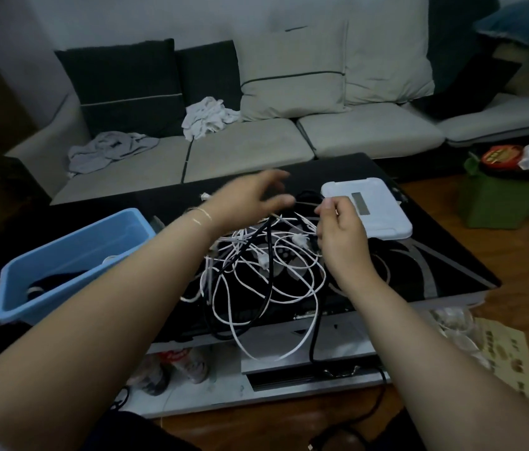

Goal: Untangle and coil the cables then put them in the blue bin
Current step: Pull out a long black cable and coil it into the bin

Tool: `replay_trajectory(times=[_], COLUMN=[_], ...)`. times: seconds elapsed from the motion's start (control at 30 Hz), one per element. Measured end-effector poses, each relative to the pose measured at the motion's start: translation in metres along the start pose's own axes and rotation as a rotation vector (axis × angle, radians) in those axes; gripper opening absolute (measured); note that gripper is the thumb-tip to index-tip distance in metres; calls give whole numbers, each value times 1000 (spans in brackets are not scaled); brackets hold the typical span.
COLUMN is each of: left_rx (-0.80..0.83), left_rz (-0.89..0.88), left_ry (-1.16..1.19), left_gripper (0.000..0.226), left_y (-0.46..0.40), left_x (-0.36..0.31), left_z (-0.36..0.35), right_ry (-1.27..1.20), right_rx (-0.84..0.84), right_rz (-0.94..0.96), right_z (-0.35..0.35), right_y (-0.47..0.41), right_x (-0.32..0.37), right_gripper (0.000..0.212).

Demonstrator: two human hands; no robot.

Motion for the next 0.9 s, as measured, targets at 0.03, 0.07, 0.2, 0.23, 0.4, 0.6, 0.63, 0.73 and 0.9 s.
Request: replay_trajectory(times=[0.03,0.07,0.2,0.23,0.4,0.6,0.63,0.73,0.9], left_rx=[30,46,182,223,222,159,170,178,100], left_rz=[-32,-51,-6,29,176,-32,-78,-207,-499], left_ry=[62,45,-238,-287,-283,-587,-635,-655,-687], left_gripper=[49,42,14,15,34,33,33,28,7], left_y=[-1,-1,12,14,30,26,27,35,45], left_x=[-8,-10,17,25,54,48,46,35,-3], left_z=[-9,-17,-36,-41,-37,-21,-22,-29,-36], right_ry=[-27,-74,-307,-349,-411,-443,-511,-574,-147], right_rx=[0,-11,-114,-144,-71,743,921,1270,1033], right_rz=[22,42,116,132,126,-401,-497,-620,-786], right_z=[-1,0,14,22,29,-1,-5,-7,-29], right_y=[3,6,15,17,21,21,24,33,42], right_x=[2,5,19,20,28,18,17,13,-22], right_gripper=[22,23,21,21,39,96,106,116,75])
Point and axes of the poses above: each hand's wrist, its own y-axis away from the middle knuckle, its own z-axis out of the back of the hand, x = y × z, the point moved 5 cm from there along -y, towards the middle knuckle, and after that the axes turned 13 degrees about -z, right-handed, at the moved point
